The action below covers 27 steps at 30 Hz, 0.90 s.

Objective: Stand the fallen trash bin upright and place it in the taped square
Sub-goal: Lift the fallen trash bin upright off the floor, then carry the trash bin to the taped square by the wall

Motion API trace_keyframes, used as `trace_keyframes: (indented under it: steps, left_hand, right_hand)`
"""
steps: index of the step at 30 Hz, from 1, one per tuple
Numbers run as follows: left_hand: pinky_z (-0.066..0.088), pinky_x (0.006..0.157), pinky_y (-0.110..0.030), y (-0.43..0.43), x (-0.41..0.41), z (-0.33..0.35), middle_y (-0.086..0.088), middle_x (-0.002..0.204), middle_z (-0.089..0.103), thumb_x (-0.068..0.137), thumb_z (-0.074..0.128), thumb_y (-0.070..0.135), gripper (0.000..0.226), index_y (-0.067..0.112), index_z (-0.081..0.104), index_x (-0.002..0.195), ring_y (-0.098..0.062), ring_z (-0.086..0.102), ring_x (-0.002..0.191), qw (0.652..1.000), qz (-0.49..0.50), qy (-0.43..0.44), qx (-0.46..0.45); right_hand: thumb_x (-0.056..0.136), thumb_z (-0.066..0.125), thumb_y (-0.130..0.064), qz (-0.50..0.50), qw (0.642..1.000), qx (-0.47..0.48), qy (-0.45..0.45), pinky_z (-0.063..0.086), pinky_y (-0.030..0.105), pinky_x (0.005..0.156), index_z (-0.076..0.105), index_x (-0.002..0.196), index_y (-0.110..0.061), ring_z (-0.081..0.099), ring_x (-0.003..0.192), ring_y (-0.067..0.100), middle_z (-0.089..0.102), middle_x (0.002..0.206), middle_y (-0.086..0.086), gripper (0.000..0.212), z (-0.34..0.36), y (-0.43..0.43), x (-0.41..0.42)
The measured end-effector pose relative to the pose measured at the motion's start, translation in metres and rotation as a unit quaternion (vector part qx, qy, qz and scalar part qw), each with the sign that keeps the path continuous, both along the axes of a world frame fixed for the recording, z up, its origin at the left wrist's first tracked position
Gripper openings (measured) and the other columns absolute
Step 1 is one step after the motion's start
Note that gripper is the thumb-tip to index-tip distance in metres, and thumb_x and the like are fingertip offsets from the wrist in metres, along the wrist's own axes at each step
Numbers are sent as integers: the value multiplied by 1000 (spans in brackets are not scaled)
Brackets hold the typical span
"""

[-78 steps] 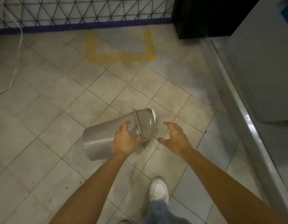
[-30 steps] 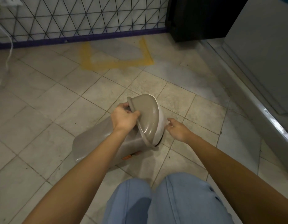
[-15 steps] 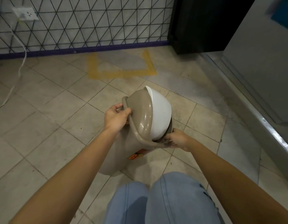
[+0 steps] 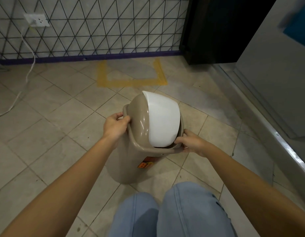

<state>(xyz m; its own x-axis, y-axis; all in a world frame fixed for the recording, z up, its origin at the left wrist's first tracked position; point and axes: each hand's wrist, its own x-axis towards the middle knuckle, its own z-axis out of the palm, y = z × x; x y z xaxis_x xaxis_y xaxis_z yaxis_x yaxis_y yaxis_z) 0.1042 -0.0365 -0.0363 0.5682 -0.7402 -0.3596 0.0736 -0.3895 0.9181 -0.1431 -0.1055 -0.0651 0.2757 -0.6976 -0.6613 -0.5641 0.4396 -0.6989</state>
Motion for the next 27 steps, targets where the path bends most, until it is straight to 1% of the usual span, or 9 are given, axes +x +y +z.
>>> trace_keyframes:
  steps: [3, 6, 9, 11, 13, 15, 19, 24, 27]
  left_hand:
    - [53, 89, -40, 4, 2, -2, -5, 94, 67, 84, 58, 17, 44, 10, 55, 127, -18, 62, 84, 1000, -6, 3, -2]
    - [55, 78, -36, 8, 5, -6, -6, 87, 66, 85, 54, 14, 40, 9, 58, 125, -18, 60, 79, 1000, -18, 1, 0]
    - [51, 64, -28, 13, 7, -11, -6, 82, 65, 88, 52, 15, 38, 11, 57, 126, -17, 59, 73, 999, -31, -3, 5]
    - [51, 65, -28, 16, 9, -14, -7, 89, 67, 90, 52, 17, 38, 12, 56, 128, -19, 61, 77, 999, -42, -2, 11]
    - [51, 66, -28, 20, 10, -19, -9, 96, 67, 90, 49, 12, 40, 13, 54, 130, -20, 61, 80, 999, -46, -2, 15]
    - [51, 64, -28, 23, 12, -22, -8, 95, 67, 88, 45, 6, 43, 13, 54, 129, -21, 60, 79, 999, -45, -3, 14]
    - [54, 81, -38, 27, 14, -27, -8, 97, 70, 88, 42, 4, 43, 17, 58, 126, -23, 62, 87, 999, -31, -12, 6]
    - [50, 94, -40, 33, 19, -30, -7, 113, 68, 93, 45, 12, 37, 15, 57, 127, -25, 61, 108, 1000, -19, -10, 6]
    - [46, 100, -45, 36, 20, -32, -10, 122, 64, 93, 45, 12, 40, 13, 52, 132, -28, 57, 116, 1000, -23, -11, 9]
  right_hand:
    - [79, 63, -19, -3, 999, -36, 4, 53, 31, 75, 36, 132, -21, 57, 93, 15, 51, 107, -2, 60, 8, -3, 1]
    - [78, 65, -23, 6, 997, -72, 17, 50, 23, 63, 35, 134, -21, 57, 87, 11, 52, 104, -1, 64, 16, -3, 3]
    - [76, 68, -27, 24, 992, -116, 45, 52, 29, 77, 33, 136, -22, 59, 97, 19, 56, 115, 6, 70, 21, -3, 4]
    - [76, 69, -27, 37, 988, -139, 57, 49, 32, 83, 32, 138, -22, 57, 105, 24, 55, 122, 8, 73, 23, -1, 4]
    - [75, 70, -26, 46, 986, -150, 57, 48, 31, 82, 30, 138, -22, 56, 106, 25, 55, 123, 10, 75, 25, 3, 6]
    - [74, 71, -25, 52, 985, -157, 52, 48, 34, 85, 30, 139, -23, 57, 106, 26, 56, 122, 12, 77, 27, 7, 8]
    - [74, 74, -26, 61, 983, -169, 47, 47, 36, 91, 28, 140, -22, 54, 110, 25, 53, 127, 11, 81, 28, 16, 13]
    - [73, 77, -27, 84, 979, -183, 40, 39, 22, 74, 27, 141, -21, 47, 99, 14, 51, 130, 8, 85, 27, 25, 18]
    - [73, 77, -26, 82, 978, -188, 39, 38, 25, 77, 27, 142, -21, 46, 99, 13, 50, 131, 8, 86, 25, 27, 20]
